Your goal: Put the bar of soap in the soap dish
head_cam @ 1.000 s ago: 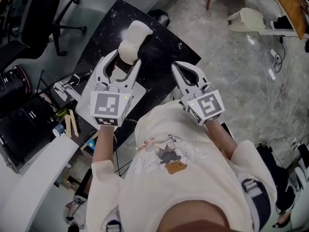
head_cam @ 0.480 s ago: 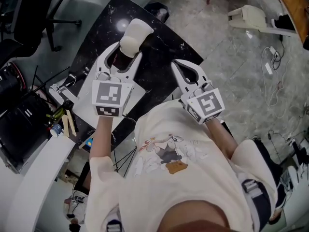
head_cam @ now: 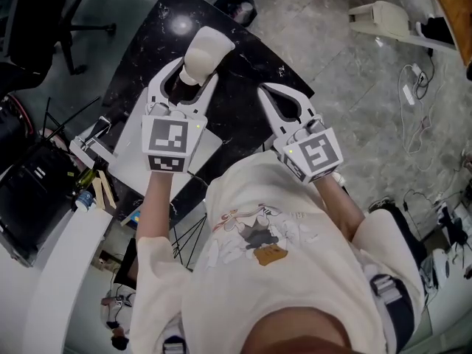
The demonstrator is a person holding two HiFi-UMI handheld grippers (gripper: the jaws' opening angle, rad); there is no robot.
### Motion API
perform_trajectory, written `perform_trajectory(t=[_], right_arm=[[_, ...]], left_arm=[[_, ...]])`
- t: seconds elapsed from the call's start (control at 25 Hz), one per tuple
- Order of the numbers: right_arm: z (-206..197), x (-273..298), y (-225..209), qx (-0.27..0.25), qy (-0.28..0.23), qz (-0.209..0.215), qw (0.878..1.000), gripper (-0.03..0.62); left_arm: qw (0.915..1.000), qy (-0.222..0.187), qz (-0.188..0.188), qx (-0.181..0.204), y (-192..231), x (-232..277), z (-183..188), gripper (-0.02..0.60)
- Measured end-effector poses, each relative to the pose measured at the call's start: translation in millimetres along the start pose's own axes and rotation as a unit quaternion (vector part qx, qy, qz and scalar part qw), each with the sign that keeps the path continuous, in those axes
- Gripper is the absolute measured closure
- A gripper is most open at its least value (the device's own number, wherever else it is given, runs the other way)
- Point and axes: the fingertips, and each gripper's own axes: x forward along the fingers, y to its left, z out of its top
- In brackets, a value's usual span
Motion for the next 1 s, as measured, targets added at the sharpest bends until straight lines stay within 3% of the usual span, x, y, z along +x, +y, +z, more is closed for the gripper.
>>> perform_trajectory(t=[0.4, 0.84, 1.0], right_arm=[[-12, 28, -3, 0.017, 0.027, 0.005, 0.999, 0.588], [-23, 43, -10, 0.031, 0.048, -0.002, 0.998, 0.588], [-28, 43, -14, 0.038, 0.051, -0.007, 0.998, 0.588]], left_arm=[[0.9997, 0.026, -0.004, 0.0, 19, 26, -20, 0.319], [0.9967, 0.073, -0.016, 0.032, 24, 55, -53, 0.319], [0.9935, 0.093, -0.007, 0.065, 27, 62, -62, 0.319]])
